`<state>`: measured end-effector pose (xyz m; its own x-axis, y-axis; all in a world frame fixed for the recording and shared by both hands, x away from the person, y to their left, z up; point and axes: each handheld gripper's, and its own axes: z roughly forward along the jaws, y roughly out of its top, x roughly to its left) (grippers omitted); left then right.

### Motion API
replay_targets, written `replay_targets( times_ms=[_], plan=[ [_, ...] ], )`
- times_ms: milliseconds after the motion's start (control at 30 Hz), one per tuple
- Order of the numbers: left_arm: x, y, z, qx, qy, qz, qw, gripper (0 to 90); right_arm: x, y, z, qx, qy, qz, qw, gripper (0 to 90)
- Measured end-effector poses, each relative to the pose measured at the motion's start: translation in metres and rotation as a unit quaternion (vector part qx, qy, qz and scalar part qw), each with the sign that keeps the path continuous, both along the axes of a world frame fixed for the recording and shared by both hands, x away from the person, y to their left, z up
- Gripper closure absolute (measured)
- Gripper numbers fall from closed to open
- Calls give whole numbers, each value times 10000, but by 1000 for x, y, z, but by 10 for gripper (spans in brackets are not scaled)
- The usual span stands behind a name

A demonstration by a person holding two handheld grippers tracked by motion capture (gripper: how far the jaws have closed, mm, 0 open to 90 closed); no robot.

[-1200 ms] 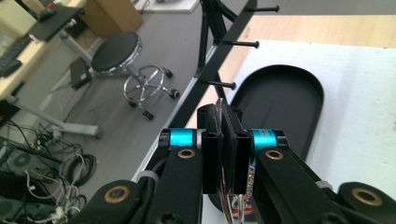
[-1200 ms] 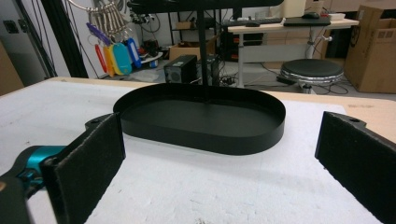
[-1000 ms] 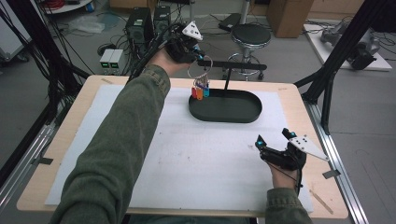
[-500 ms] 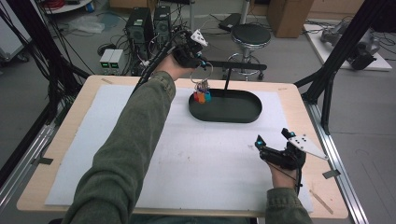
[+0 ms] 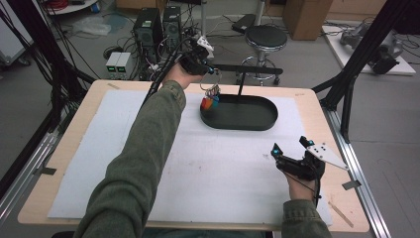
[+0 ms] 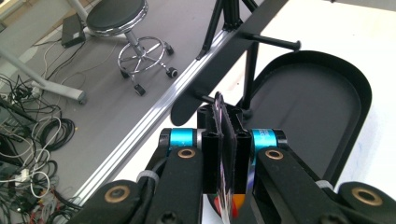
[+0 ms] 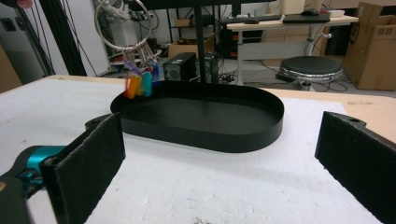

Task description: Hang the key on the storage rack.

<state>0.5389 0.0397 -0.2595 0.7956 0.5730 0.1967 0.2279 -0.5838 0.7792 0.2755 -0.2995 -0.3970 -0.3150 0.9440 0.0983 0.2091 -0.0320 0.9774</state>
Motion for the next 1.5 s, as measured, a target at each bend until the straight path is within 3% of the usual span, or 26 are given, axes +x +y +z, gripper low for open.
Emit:
replay_targets(
  times_ms=[233,300,333,400,433,467,633,667,733,767,833,900,1033,1167,1367,1500],
  plan=[
    [0,3,-6,-109,69,3,9999,864,0,0,0,24,6,-11,10000,4],
    [0,4,-5,-136,89,123,9998,862,0,0,0,22,-1,-9,10000,5],
    [-1,4,-4,-122,123,273,9995,796,-1,0,0,34,5,-3,10000,5],
    [-1,5,-3,-223,303,552,9978,577,-1,0,0,21,-19,-12,10000,5],
    [-1,6,-2,-254,379,612,9971,519,-1,0,0,21,-20,-10,10000,5],
    [-1,9,-2,-401,501,595,9962,468,-1,0,0,8,-31,-12,10000,5],
    [-2,11,-3,-447,660,662,9946,153,0,0,0,17,-6,-14,10000,5],
    [-3,11,-4,-446,891,655,9929,132,0,0,0,17,-1,-13,10000,5],
    [-3,12,-4,-411,1006,642,9920,17,1,1,0,21,14,-11,10000,5],
    [-4,12,-5,-388,1084,639,9913,16,1,0,0,22,3,-11,10000,5],
    [-8,14,-4,-350,1169,373,9918,17,1,0,0,57,0,-14,10000,5],
    [-10,14,-4,-364,1155,376,9919,17,1,0,0,67,10,-11,10000,5],
    [-20,17,2,-492,1073,282,9926,17,0,0,0,82,9,-24,10000,5],
    [-39,20,3,-608,933,165,9936,17,0,-1,1,87,0,-23,10000,5],
    [-52,26,4,-717,842,62,9938,17,-1,0,1,85,-19,-48,10000,5],
    [-57,29,5,-628,808,-9,9948,17,0,0,0,96,-14,-70,9999,5]
  ],
)
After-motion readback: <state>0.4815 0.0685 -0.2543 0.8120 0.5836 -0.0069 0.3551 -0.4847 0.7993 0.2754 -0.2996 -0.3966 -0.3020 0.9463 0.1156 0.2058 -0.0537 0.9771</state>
